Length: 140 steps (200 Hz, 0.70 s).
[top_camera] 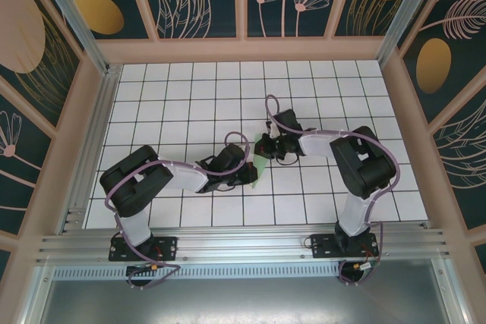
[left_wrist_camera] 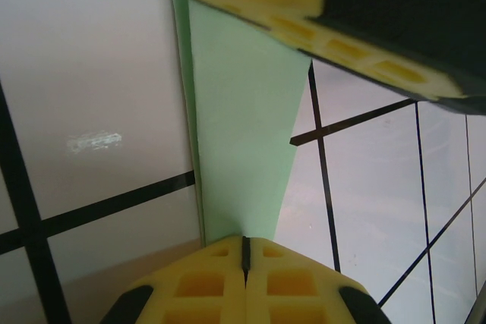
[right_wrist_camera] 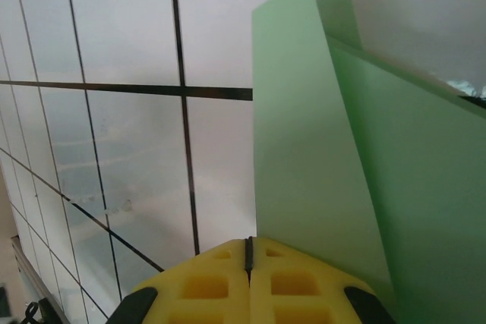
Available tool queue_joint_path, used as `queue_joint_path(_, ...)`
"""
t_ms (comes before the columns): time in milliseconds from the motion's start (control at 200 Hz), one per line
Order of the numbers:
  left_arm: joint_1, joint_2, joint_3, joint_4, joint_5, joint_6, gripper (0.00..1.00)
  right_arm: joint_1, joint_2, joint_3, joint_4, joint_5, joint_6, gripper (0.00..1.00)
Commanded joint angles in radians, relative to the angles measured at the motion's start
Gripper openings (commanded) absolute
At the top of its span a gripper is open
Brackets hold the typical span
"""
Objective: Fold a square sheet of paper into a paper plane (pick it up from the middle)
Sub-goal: Fold the wing for the fifth time at the center of the table, then pick up the paper plane from the center of the table.
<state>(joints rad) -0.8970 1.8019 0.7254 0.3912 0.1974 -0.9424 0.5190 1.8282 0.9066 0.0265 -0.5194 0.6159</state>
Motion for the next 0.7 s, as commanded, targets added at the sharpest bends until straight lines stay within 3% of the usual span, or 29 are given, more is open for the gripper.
queue_joint_path(0, -0.020, 0.049, -0.018, -0.164, 0.020, 0.024, 0.01, 0.000, 0.043, -0.014, 0.023, -0.024, -0.004, 0.04)
queue_joint_path(320, -0.019, -0.043, -0.090, -0.053, 0.135, 0.054, 0.13, -0.014, 0.091, -0.021, 0.018, 0.000, 0.011, 0.04)
queue_joint_path(696, -0.019, -0.028, -0.129, 0.120, 0.221, 0.009, 0.22, -0.014, 0.104, -0.021, 0.014, 0.004, 0.010, 0.03)
